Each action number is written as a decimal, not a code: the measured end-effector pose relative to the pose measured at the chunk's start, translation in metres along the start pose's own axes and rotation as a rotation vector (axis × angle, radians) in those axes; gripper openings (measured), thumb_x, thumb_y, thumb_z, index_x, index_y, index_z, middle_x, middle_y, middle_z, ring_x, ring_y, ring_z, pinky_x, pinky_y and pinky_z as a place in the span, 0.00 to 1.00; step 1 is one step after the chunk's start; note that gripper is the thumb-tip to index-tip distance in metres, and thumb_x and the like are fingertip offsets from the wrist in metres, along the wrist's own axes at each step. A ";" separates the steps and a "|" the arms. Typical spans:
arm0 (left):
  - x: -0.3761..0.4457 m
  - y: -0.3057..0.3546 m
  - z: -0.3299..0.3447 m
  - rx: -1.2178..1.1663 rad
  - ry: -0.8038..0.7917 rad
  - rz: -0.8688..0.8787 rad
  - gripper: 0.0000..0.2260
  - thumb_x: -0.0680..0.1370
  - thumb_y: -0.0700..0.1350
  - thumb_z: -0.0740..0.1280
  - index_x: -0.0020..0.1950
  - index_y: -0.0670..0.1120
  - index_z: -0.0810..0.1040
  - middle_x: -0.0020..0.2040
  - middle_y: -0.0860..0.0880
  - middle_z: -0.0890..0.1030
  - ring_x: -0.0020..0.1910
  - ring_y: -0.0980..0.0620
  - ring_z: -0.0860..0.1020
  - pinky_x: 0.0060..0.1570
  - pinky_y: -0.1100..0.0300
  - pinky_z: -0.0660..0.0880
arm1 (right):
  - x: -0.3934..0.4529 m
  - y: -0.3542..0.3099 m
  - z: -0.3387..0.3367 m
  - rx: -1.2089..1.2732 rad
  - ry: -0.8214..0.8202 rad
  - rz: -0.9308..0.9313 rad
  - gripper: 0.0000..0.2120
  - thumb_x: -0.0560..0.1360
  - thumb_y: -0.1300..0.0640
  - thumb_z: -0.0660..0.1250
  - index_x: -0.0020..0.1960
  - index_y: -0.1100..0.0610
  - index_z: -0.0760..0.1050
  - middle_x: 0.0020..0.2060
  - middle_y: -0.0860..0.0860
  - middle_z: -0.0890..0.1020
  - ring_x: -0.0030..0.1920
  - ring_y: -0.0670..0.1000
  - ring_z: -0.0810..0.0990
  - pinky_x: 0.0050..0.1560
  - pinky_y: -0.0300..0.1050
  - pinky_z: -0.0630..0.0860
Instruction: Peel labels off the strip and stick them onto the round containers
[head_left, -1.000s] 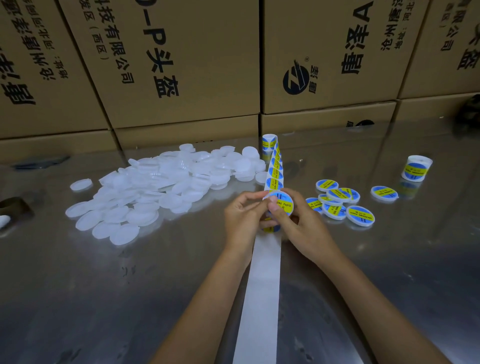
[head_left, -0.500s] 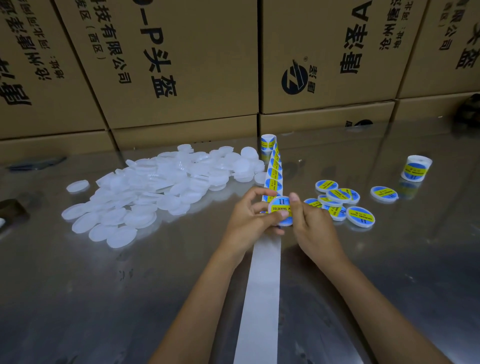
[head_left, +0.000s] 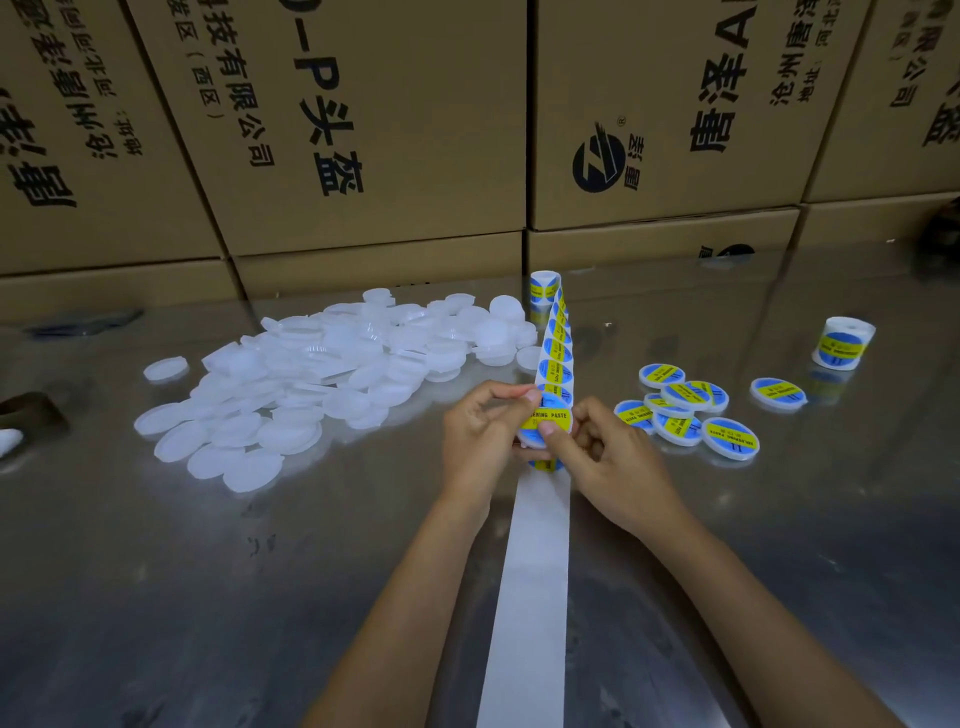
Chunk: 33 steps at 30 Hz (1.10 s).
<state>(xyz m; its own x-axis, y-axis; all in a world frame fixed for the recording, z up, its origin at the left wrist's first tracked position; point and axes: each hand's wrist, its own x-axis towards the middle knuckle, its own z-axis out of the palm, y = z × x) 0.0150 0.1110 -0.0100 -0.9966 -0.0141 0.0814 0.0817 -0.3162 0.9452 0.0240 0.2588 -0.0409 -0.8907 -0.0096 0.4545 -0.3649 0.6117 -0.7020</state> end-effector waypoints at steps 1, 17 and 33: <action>0.000 0.000 0.000 0.003 -0.032 -0.013 0.05 0.77 0.39 0.72 0.50 0.38 0.81 0.43 0.43 0.87 0.39 0.47 0.86 0.32 0.58 0.81 | -0.001 -0.001 0.000 -0.008 0.001 -0.009 0.17 0.76 0.38 0.62 0.40 0.51 0.68 0.29 0.47 0.74 0.30 0.46 0.70 0.32 0.45 0.67; -0.003 0.000 0.002 0.046 -0.221 -0.077 0.17 0.75 0.32 0.72 0.62 0.40 0.77 0.51 0.39 0.86 0.44 0.44 0.86 0.42 0.58 0.82 | 0.004 -0.001 -0.009 0.059 0.086 0.100 0.25 0.79 0.38 0.57 0.28 0.51 0.61 0.21 0.45 0.65 0.26 0.46 0.63 0.28 0.38 0.58; 0.007 -0.003 -0.007 0.076 -0.064 -0.174 0.14 0.84 0.53 0.60 0.62 0.47 0.78 0.48 0.42 0.87 0.40 0.43 0.86 0.35 0.56 0.82 | 0.005 -0.018 -0.013 0.659 -0.230 0.520 0.20 0.81 0.46 0.62 0.39 0.61 0.71 0.21 0.52 0.68 0.20 0.48 0.60 0.22 0.38 0.58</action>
<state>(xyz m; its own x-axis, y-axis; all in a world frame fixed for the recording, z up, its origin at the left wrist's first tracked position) 0.0081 0.1050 -0.0141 -0.9931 0.0952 -0.0678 -0.0887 -0.2361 0.9677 0.0301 0.2583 -0.0188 -0.9947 -0.0594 -0.0844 0.0845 0.0012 -0.9964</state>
